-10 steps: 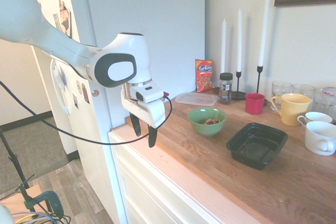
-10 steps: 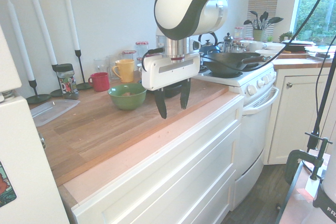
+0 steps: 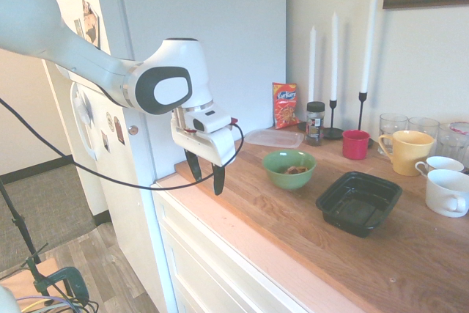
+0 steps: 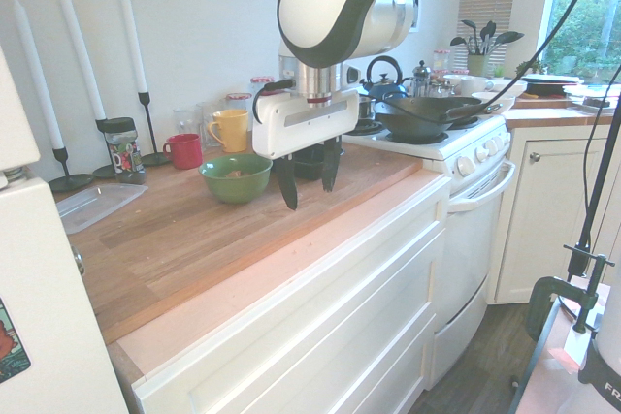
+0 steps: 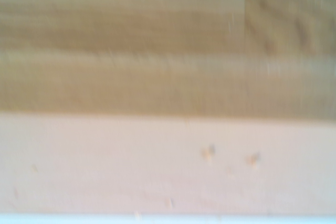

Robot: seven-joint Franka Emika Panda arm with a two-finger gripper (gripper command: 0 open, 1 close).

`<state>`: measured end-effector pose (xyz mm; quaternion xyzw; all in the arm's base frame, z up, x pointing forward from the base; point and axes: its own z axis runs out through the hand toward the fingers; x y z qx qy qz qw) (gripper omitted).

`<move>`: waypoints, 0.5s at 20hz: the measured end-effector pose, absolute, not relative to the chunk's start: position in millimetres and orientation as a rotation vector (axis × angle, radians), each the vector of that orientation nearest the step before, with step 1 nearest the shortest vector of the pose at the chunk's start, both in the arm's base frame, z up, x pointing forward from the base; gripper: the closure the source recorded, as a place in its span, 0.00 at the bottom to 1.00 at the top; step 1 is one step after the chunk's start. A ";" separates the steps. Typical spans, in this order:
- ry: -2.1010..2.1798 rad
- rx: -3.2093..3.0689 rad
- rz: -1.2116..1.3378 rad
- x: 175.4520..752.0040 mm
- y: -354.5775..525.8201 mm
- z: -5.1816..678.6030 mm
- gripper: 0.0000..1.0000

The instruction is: Pour the cereal into the box

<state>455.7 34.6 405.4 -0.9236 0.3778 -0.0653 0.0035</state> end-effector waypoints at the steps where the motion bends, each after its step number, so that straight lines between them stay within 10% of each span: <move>1: 1.178 -2.898 -0.231 467.1 37.7 411.8 0.00; 10: 1.158 -2.919 -0.353 587.3 69.9 432.9 0.00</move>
